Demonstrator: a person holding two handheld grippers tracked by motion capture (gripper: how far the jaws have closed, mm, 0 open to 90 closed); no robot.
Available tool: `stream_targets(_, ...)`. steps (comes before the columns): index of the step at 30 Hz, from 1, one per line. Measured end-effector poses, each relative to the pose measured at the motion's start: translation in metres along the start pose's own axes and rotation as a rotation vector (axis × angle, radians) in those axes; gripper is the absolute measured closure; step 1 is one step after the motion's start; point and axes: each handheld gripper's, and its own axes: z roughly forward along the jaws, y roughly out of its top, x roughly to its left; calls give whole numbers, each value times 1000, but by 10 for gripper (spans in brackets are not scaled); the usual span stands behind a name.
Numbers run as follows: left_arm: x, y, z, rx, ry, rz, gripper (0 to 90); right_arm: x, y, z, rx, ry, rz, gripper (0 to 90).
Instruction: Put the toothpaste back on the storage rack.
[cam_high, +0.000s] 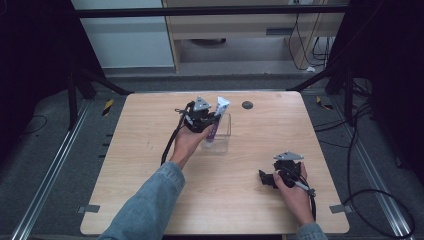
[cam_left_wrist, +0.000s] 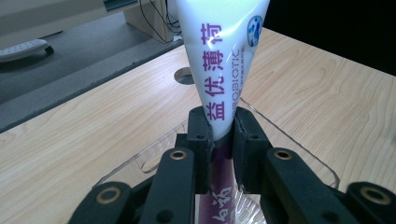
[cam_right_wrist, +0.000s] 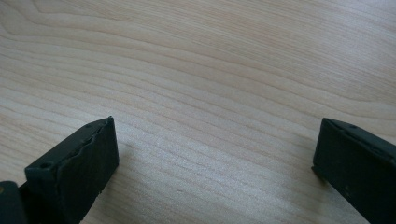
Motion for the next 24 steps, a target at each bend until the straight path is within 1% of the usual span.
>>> stream_targets(12,0,-4,4,34,1,5,783,0,0,0,2,3,5,3)
stream_targets(20,1,-2,5,49,6,-4,782,0,0,0,2,3,5,3)
stream_targets(21,1,-1,6,53,7,1,782,0,0,0,2,4,5,3)
stream_targets(24,0,1,8,65,8,-2,781,0,0,0,2,4,5,3)
